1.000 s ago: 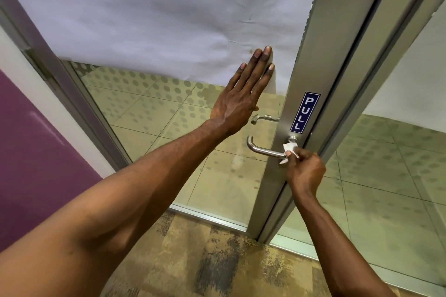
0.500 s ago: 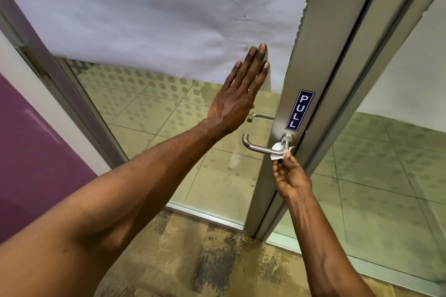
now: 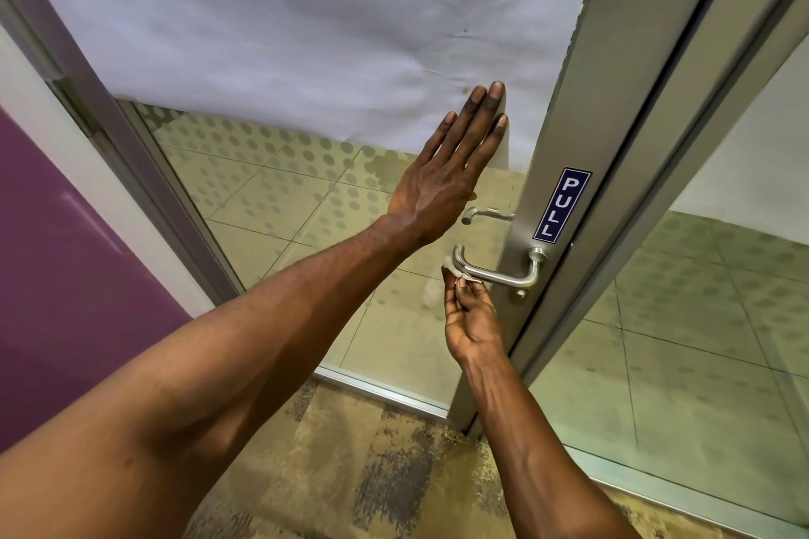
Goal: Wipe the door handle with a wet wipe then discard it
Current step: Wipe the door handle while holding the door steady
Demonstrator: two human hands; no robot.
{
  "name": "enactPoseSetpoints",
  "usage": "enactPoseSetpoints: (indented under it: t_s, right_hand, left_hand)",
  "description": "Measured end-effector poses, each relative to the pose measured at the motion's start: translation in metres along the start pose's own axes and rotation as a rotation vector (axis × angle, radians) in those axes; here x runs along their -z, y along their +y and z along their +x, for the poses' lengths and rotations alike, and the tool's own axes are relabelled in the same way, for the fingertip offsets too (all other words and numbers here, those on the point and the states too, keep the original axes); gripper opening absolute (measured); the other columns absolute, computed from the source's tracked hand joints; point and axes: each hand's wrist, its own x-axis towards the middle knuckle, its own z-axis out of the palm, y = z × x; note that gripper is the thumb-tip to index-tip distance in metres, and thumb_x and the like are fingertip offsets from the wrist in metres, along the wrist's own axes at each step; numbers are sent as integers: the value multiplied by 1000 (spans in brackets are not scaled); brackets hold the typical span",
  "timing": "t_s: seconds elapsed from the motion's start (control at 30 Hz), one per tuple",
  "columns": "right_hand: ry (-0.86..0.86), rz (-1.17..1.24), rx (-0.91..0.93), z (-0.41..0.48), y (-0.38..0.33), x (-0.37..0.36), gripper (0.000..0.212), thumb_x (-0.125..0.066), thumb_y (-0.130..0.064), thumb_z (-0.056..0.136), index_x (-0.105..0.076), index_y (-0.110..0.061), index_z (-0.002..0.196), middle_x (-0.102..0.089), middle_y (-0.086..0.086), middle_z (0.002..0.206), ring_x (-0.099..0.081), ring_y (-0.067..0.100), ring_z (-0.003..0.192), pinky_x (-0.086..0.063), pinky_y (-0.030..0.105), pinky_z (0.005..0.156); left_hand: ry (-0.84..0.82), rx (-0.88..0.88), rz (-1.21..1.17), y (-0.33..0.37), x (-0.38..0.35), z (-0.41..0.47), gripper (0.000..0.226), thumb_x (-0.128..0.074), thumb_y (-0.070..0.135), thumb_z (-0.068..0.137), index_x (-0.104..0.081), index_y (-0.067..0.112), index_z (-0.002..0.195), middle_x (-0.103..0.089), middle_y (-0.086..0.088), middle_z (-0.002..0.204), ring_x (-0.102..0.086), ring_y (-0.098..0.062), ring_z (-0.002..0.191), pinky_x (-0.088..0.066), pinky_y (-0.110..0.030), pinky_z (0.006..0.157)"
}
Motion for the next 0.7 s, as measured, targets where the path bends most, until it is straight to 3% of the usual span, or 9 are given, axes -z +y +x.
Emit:
enactPoseSetpoints:
  t_s: [0.13, 0.23, 0.43, 0.5, 0.6, 0.7]
  right_hand:
    - [-4, -53, 6, 1, 0, -8, 35, -44, 22, 98, -66, 4, 118, -79, 21, 104, -81, 27, 89, -67, 31, 76]
    - [2, -112, 7, -3, -7, -3, 32, -46, 22, 96, -67, 4, 113, -73, 20, 110, -75, 29, 101, -66, 28, 73]
    - [35, -162, 57, -16, -39, 23, 34, -48, 21, 96, -64, 3, 121, -73, 19, 104, -72, 27, 99, -66, 27, 74]
    - [69, -155, 100, -17, -54, 30, 36, -48, 21, 96, -62, 3, 124, -72, 17, 102, -71, 25, 95, -66, 26, 74]
    - [151, -165, 209, -18, -75, 35, 29, -54, 22, 94, -68, 0, 106, -71, 16, 95, -74, 20, 79, -65, 25, 68]
    - [205, -348, 418, -16, -88, 33, 25, -66, 21, 88, -72, -3, 95, -72, 17, 94, -76, 14, 69, -63, 23, 66]
  left_hand:
    - [2, -2, 19, -1, 0, 0, 125, -91, 19, 84, -7, 8, 176, 21, -13, 178, 16, -31, 167, -15, -49, 141]
    - [5, -3, 45, -2, -1, 1, 127, -90, 12, 80, -6, 8, 176, 20, -14, 178, 18, -31, 167, -14, -49, 141]
    - [27, -5, 55, -1, -3, 1, 126, -89, 6, 80, -9, 8, 176, -9, -21, 183, 21, -30, 165, -5, -46, 141]
    - [29, -6, 53, -1, -3, 1, 125, -89, 6, 80, -8, 8, 176, -9, -21, 183, 25, -28, 164, -3, -45, 141]
    - [35, -2, 52, 0, -3, 1, 125, -89, 4, 80, -8, 7, 175, -9, -21, 182, 28, -28, 163, -4, -45, 141]
    - [48, -2, 47, 1, -2, 1, 126, -89, 2, 79, -8, 7, 175, -8, -21, 182, 28, -28, 163, -3, -45, 141]
